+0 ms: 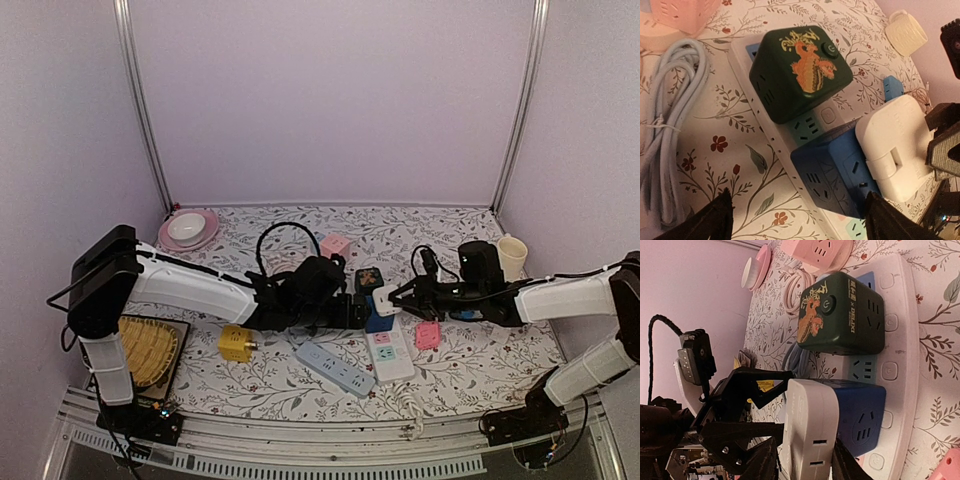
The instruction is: Pull the plug off the socket
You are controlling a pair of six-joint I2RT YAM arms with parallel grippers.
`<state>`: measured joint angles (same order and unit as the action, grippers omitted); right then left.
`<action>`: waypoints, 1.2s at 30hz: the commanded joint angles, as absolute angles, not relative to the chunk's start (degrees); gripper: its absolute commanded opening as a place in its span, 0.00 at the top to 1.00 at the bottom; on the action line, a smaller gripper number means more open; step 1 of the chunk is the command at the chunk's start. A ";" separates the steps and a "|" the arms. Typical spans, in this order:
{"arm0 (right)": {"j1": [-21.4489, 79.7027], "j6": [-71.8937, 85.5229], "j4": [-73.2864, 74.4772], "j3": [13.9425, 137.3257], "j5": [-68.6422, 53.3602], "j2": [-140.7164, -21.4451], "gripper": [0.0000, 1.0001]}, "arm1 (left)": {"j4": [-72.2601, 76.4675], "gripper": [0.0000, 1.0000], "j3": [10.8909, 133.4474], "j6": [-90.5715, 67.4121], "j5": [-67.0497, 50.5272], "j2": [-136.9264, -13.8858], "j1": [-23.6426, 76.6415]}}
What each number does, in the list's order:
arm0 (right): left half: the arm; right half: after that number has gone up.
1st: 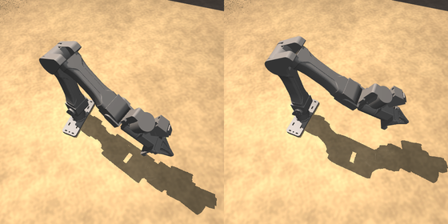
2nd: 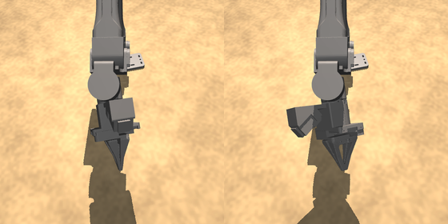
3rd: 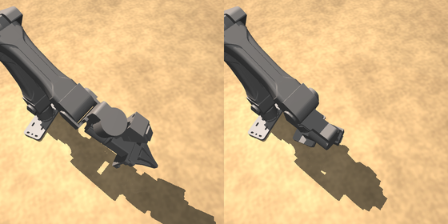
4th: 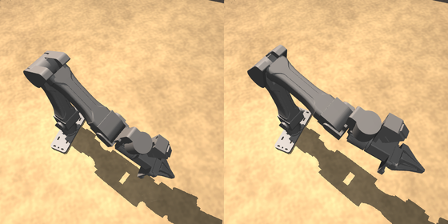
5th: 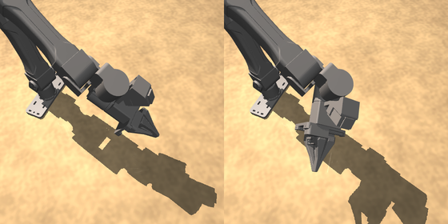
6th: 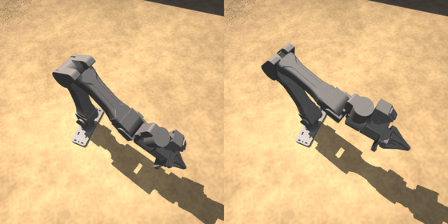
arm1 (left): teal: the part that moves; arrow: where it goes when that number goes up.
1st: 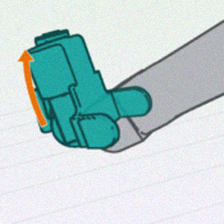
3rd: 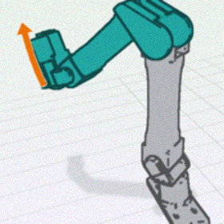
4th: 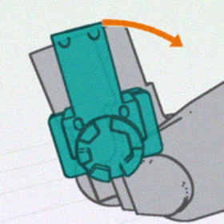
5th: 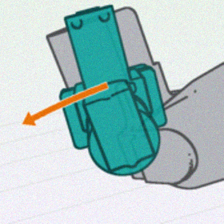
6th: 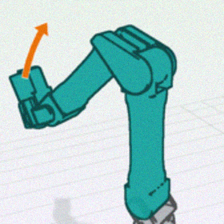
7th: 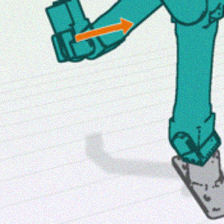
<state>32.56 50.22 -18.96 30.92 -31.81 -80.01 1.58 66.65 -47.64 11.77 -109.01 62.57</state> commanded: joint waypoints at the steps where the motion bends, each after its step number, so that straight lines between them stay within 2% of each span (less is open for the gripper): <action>1: 32.39 51.36 -22.68 32.09 -33.76 -80.77 0.67 | 2.55 0.09 67.90 -47.54 11.10 -110.42 61.82; 9: 32.35 53.43 -25.30 31.83 -36.10 -80.57 0.80 | 1.52 0.09 67.94 -47.97 11.76 -111.38 61.75; 12: 32.37 55.03 -26.89 31.62 -37.40 -79.91 0.88 | 0.94 0.09 67.94 -48.08 12.13 -111.76 61.86; 17: 32.41 57.31 -28.93 31.28 -38.86 -78.26 0.94 | 0.66 0.09 67.68 -48.30 12.50 -112.10 61.81; 32: 32.30 58.76 -29.22 31.94 -39.55 -74.88 0.95 | 0.09 0.09 67.68 -48.13 12.91 -112.03 61.80; 36: 30.84 56.41 -24.83 32.73 -37.77 -74.31 0.95 | 0.45 0.09 67.83 -46.70 12.80 -110.57 62.13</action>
